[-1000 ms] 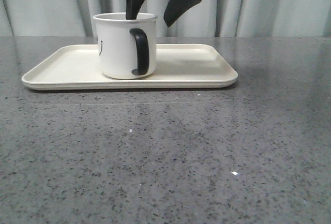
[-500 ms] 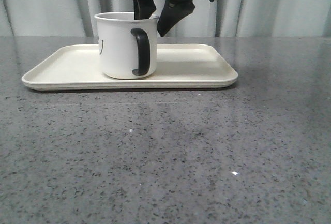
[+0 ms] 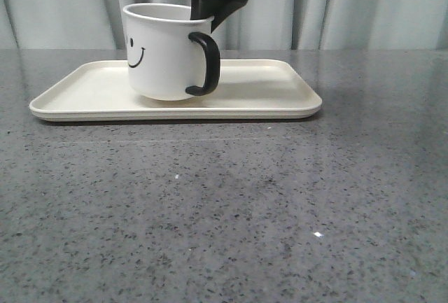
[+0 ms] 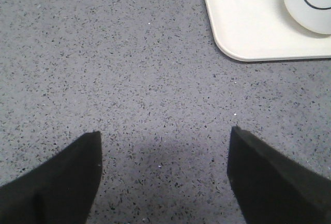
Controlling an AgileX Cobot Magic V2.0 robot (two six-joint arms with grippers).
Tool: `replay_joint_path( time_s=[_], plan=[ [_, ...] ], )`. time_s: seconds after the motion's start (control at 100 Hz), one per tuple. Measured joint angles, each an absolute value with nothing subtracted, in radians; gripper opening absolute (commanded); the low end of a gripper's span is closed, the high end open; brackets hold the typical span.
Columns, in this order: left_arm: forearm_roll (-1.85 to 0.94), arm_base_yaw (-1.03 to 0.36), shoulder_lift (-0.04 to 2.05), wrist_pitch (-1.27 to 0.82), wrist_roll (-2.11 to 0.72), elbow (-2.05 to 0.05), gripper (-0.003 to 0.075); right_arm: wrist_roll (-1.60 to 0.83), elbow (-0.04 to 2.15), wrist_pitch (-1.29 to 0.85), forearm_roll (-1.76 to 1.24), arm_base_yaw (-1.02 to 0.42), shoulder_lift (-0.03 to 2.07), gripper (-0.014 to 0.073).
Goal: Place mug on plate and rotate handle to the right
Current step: 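Lift and twist the mug with the right gripper, turning the handle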
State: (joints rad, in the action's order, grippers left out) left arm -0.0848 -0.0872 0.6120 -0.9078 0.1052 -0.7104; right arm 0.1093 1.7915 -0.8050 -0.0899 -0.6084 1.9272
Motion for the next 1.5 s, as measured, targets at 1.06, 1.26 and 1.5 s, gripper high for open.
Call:
replay_joint_path(
  time_s=[1.06,1.26,1.5],
  plan=[
    [-0.085,-0.087,0.612,-0.906,0.105,-0.710,0.0493,-0.720,2.267,-1.250,-0.376,-0.518,2.131,-0.0063],
    [-0.085,-0.087,0.612,-0.906,0.105,-0.710,0.0493,-0.818,2.267,-1.250,-0.379,-0.507,2.139,-0.0063],
    [-0.085,-0.087,0.612,-0.906,0.105,-0.710,0.0493,-0.860,2.267,-1.250,-0.397,-0.507,2.139,-0.0063]
  ],
)
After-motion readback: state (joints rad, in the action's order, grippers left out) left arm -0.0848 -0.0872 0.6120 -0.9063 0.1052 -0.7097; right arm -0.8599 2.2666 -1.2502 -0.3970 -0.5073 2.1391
